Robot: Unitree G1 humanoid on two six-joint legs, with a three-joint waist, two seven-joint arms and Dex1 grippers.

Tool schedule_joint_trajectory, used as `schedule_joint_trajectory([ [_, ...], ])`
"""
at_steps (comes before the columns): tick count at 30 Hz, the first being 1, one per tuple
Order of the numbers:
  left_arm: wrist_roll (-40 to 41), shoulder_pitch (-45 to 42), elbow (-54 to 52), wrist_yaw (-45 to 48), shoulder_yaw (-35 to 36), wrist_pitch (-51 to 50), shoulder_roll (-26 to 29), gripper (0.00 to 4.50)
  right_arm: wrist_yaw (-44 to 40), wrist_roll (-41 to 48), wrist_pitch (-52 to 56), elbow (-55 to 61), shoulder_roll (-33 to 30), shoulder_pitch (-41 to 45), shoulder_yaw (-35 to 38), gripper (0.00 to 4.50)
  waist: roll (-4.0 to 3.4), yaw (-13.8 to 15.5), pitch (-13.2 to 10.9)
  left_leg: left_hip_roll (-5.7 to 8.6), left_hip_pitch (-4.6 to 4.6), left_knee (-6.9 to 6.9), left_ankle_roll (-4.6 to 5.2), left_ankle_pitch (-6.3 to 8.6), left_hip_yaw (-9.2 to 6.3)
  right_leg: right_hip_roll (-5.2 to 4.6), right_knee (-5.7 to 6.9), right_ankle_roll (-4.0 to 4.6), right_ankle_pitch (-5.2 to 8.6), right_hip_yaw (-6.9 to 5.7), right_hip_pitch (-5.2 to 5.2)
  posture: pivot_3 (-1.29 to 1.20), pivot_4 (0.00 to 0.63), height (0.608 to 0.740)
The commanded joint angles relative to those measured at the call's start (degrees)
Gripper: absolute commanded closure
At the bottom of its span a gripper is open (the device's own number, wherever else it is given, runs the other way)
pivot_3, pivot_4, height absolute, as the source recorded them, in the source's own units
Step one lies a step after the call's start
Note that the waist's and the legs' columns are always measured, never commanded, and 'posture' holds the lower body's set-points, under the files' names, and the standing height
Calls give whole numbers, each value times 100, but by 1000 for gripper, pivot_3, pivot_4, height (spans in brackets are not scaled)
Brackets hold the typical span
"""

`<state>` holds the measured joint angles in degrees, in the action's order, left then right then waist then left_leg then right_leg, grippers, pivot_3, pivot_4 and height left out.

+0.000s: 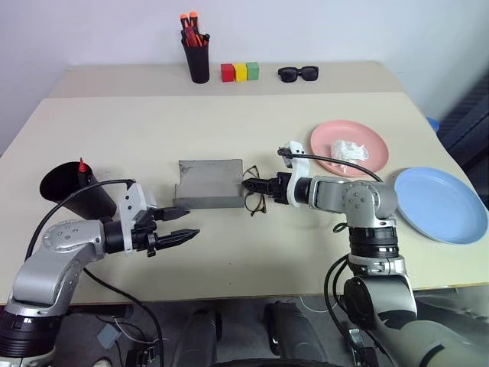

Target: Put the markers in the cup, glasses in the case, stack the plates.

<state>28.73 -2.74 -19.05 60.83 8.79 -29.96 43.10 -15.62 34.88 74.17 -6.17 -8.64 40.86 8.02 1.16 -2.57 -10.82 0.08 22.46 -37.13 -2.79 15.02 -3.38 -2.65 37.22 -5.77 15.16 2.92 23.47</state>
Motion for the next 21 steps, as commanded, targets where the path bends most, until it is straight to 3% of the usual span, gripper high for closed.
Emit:
schedule_joint_trajectory([
  [1,142,26,-233,-90,172,19,62,1661,7,-26,-86,28,86,143,4,2718,-2,0,-1,0,0,0,0,0,0,0,0,0,0,0,0,0,150,740],
  [4,159,42,-237,-133,160,34,71,1661,3,-36,-42,55,99,127,4,4302,-3,-1,-2,0,0,1,0,0,0,-1,-1,0,0,0,0,0,150,740],
  [5,163,38,-228,-143,154,39,74,1661,-1,-38,-19,87,89,120,2,4413,-4,-1,-2,0,0,1,0,0,0,-1,-1,0,0,0,0,0,150,740],
  [21,176,111,-243,-282,48,107,-2,1661,-122,188,709,1150,-581,-35,205,4413,-13,0,-7,0,1,8,0,0,0,0,-8,2,1,0,3,0,150,740],
])
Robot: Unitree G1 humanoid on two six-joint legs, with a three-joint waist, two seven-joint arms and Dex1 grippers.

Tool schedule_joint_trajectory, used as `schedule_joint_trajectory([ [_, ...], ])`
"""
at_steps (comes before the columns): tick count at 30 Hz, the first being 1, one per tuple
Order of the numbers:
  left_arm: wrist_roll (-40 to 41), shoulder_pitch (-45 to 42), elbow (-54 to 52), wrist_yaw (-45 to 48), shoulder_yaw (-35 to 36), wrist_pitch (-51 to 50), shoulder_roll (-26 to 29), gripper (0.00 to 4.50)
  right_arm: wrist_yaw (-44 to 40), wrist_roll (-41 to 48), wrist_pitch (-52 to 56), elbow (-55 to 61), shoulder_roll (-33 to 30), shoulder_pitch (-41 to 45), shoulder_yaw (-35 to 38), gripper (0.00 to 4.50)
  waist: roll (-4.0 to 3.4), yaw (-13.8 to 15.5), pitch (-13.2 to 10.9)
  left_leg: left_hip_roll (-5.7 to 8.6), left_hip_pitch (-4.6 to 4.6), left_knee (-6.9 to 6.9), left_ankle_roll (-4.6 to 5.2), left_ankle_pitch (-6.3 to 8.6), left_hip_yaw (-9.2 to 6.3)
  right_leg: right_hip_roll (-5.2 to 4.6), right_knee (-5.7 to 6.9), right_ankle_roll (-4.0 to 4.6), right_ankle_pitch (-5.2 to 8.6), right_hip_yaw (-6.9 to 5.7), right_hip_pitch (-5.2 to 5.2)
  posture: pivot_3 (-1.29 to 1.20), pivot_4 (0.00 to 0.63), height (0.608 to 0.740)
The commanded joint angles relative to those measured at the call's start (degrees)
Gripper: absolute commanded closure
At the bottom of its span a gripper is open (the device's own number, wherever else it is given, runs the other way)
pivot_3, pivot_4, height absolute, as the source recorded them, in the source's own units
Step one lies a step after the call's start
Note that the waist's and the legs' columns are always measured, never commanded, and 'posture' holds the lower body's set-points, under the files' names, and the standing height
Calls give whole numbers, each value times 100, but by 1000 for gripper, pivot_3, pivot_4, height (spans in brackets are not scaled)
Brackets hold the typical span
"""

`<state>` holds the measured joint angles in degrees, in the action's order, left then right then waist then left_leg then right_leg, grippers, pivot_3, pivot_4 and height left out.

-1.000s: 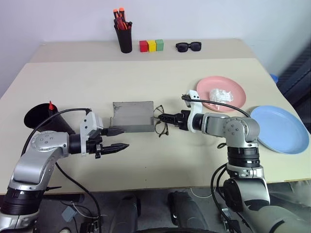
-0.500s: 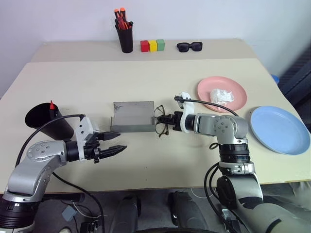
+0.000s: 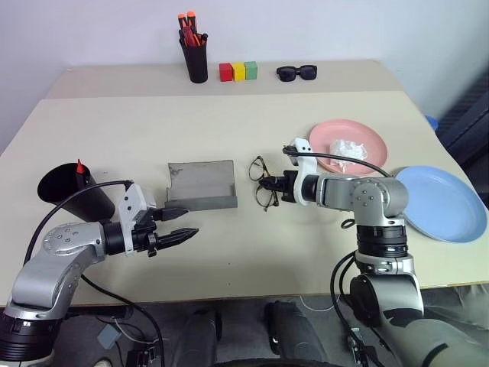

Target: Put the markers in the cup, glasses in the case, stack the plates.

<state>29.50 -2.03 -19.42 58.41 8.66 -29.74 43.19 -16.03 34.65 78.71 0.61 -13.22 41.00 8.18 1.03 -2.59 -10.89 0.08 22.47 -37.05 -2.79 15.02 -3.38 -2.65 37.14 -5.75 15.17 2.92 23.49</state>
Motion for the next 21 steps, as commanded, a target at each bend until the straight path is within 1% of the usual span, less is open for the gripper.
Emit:
schedule_joint_trajectory([
  [1,101,53,-211,-46,68,88,-10,1661,-110,270,380,604,-183,-111,264,4413,0,3,0,0,0,0,0,0,0,0,-1,0,0,0,0,0,150,740],
  [4,102,102,-232,-48,71,101,-14,1661,-205,373,661,900,-390,-312,380,4413,0,6,0,0,2,2,0,0,0,-2,-5,0,0,0,-1,0,150,740],
  [7,105,111,-261,-58,9,93,-37,1661,-296,404,726,966,-526,-443,416,4413,0,5,0,0,3,1,0,0,0,-4,-7,14,8,1,-1,0,150,740],
  [10,111,80,-313,-78,-88,72,-82,1661,-349,357,711,917,-626,-539,394,3514,0,-1,0,0,2,0,0,0,2,-2,-7,16,9,2,-1,0,150,740],
  [14,110,21,-325,-97,-172,51,-109,1661,-369,243,600,879,-761,-590,264,1599,0,3,0,-1,1,0,0,0,4,1,-7,16,9,3,-1,0,150,740],
  [21,101,-54,-304,-105,-285,61,-132,1661,-468,132,418,580,-907,-436,198,1599,0,0,0,0,2,1,0,0,6,0,-12,15,9,3,-1,0,150,740],
])
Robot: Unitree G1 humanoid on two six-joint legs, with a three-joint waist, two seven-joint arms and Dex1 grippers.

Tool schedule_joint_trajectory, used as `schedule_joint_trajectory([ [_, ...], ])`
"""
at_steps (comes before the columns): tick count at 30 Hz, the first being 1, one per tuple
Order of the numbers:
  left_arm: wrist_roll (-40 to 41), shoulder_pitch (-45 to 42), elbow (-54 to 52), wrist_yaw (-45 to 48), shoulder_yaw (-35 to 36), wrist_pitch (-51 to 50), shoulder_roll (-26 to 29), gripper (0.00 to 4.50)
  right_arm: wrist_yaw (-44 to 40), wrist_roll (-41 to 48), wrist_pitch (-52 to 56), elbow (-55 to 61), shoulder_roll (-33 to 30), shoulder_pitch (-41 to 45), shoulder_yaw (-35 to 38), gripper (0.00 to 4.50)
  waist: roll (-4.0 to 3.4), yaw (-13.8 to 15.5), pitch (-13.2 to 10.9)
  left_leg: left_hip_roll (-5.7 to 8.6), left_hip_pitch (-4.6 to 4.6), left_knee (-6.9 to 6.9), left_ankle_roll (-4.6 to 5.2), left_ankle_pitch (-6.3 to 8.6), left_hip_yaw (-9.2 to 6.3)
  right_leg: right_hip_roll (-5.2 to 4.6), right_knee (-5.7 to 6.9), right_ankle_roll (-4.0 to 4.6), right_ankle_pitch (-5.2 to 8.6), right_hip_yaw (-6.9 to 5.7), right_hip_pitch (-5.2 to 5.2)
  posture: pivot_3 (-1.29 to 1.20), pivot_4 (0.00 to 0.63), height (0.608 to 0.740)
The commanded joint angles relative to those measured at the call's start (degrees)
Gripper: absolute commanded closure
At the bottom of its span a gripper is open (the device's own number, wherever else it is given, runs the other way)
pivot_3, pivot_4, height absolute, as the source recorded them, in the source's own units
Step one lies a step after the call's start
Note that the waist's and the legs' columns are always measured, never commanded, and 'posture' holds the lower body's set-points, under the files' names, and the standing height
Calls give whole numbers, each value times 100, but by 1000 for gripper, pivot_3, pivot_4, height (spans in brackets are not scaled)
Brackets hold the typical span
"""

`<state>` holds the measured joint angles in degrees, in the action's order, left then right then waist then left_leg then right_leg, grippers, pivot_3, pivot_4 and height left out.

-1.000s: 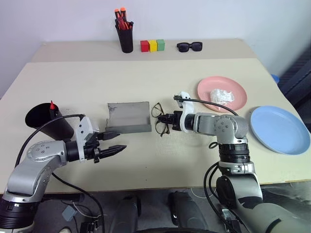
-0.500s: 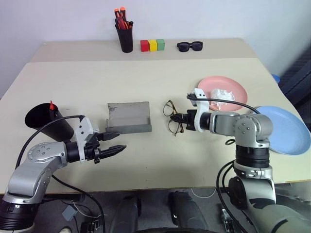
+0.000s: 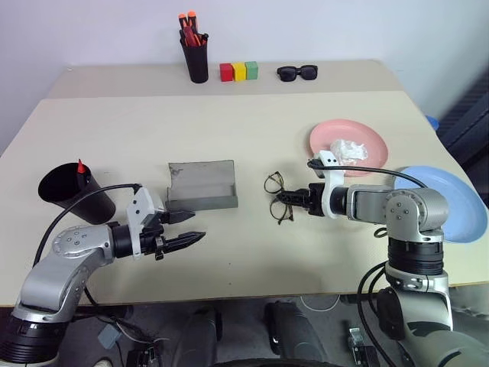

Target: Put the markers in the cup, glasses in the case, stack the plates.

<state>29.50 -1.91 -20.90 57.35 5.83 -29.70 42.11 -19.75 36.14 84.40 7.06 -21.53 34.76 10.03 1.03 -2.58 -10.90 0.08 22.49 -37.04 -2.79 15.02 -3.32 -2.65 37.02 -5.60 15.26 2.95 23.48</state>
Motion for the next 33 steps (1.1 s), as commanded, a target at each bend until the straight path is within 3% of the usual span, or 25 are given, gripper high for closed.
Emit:
schedule_joint_trajectory([
  [1,100,-75,-153,-4,-17,60,-29,1661,-111,-33,-183,-119,-82,214,-2,1599,0,0,0,0,0,0,0,0,0,0,0,0,0,0,0,0,150,740],
  [12,100,-34,-190,-28,-24,62,-56,1661,-305,-173,-458,-577,-80,422,-212,1599,0,3,0,0,0,1,0,0,0,1,-1,0,0,0,0,0,150,740],
  [15,99,-29,-193,-41,-21,61,-64,1661,-347,-186,-477,-601,-92,425,-257,2430,0,2,0,0,1,1,0,0,0,0,-1,1,0,0,0,0,150,740],
  [19,95,-17,-188,-40,-21,70,-62,1661,-400,-189,-436,-545,-117,417,-273,4452,0,3,0,0,1,1,0,0,0,0,-2,0,0,0,0,0,150,740],
  [25,161,2,-139,-196,109,41,-182,1661,-585,-281,-518,-180,-447,575,-635,4452,-2,5,-1,-1,0,0,0,0,-1,0,-3,1,1,0,0,0,150,740],
  [29,243,309,-253,-356,306,101,-287,1661,-1149,-549,-1253,372,-917,1027,-1626,4452,-13,-27,-8,-2,2,2,0,0,1,-3,-5,1,1,2,5,0,150,740],
  [33,108,578,-227,-593,468,374,-426,1661,-1789,-1011,-2262,211,-834,1784,-2599,4452,-16,-70,-11,-8,2,9,0,0,1,4,-2,-3,-1,3,12,0,150,740],
])
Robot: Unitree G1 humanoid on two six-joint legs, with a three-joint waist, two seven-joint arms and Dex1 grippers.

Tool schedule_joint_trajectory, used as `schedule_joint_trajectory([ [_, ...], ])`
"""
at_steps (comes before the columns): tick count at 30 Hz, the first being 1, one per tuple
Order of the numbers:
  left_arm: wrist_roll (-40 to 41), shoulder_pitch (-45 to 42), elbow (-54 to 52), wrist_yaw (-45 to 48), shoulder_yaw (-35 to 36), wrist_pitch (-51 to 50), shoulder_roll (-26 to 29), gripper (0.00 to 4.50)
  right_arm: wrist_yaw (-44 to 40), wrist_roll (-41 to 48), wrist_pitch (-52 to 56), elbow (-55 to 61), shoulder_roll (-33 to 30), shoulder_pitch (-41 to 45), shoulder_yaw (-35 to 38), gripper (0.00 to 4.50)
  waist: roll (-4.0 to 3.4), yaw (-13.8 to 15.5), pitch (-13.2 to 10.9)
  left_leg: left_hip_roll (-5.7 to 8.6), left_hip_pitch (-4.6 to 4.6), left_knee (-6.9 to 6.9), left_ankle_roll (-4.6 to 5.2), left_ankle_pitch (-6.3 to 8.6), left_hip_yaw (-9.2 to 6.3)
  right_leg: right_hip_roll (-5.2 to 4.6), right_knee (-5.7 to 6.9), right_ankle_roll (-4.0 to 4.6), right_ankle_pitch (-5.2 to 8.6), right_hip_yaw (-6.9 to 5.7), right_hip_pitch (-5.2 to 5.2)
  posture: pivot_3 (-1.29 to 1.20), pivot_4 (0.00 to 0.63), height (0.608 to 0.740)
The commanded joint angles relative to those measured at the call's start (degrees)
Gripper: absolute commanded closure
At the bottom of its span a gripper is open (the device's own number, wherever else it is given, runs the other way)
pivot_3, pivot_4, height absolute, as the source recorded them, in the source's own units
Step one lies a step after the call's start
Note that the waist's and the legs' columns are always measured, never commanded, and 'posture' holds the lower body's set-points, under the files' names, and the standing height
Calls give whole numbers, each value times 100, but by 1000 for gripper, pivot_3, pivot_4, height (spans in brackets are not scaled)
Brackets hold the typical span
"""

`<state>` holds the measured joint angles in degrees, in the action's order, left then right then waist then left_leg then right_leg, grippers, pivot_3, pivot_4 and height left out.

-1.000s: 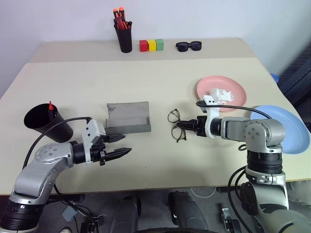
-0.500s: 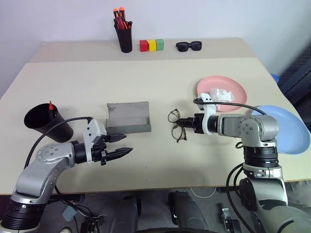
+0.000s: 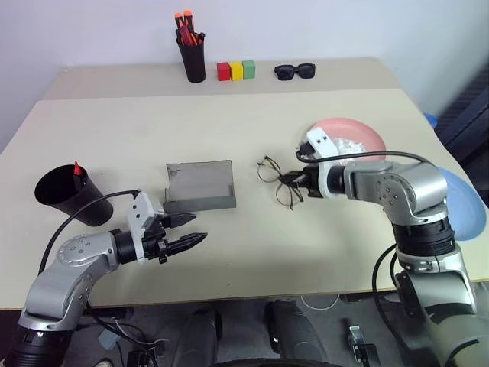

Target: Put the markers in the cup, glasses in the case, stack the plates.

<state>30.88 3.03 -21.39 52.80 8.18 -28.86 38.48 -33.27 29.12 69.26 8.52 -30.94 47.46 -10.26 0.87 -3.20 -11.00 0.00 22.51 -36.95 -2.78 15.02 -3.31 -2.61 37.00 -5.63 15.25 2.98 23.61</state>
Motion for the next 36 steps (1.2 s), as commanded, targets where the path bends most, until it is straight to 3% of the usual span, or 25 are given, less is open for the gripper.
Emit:
schedule_joint_trajectory([
  [1,-19,127,-163,-192,289,340,-104,1661,-561,-481,-1041,-178,243,749,-798,4452,0,-12,0,-2,0,0,0,0,-2,2,1,0,0,-2,0,0,150,740],
  [7,63,490,-187,-297,657,527,-145,1661,-1198,-1217,-2392,-1881,1270,1716,-1580,4452,1,-40,0,-4,0,-4,0,0,0,-9,1,0,-1,-1,-1,0,150,740],
  [13,154,837,-331,-296,1127,622,-58,1661,-1643,-1825,-3239,-2910,1940,1886,-2000,4452,1,-2,0,-2,5,6,-2,1,-3,-20,0,-1,-2,-4,5,0,150,740],
  [18,201,1025,-449,-281,1315,592,0,1661,-1771,-2215,-3560,-3419,2114,1809,-2025,4452,0,8,-1,-2,5,9,-3,1,-4,-24,0,15,5,-5,7,0,150,740],
  [26,244,973,-476,-295,1236,554,80,1661,-2265,-2525,-3581,-3127,1927,1476,-2079,4452,-1,4,-1,-1,5,10,-3,1,-4,-24,0,17,5,-5,8,0,150,740],
  [29,232,878,-443,-286,1144,545,98,1661,-2390,-2594,-3575,-2988,1892,1403,-2075,3522,-1,1,-1,-1,5,10,-3,1,-4,-21,1,16,4,-6,8,0,150,740],
  [33,251,733,-410,-320,1075,500,112,1661,-2290,-2645,-3582,-2895,1934,1374,-1889,1558,-1,-3,-1,0,5,10,-3,1,-5,-19,2,15,4,-6,8,0,150,740],
  [36,238,611,-423,-414,1020,416,100,1661,-2285,-2559,-3539,-2673,1883,1387,-1656,1558,-1,-14,-1,1,5,10,-3,1,-4,-19,2,12,2,-6,9,0,150,740],
])
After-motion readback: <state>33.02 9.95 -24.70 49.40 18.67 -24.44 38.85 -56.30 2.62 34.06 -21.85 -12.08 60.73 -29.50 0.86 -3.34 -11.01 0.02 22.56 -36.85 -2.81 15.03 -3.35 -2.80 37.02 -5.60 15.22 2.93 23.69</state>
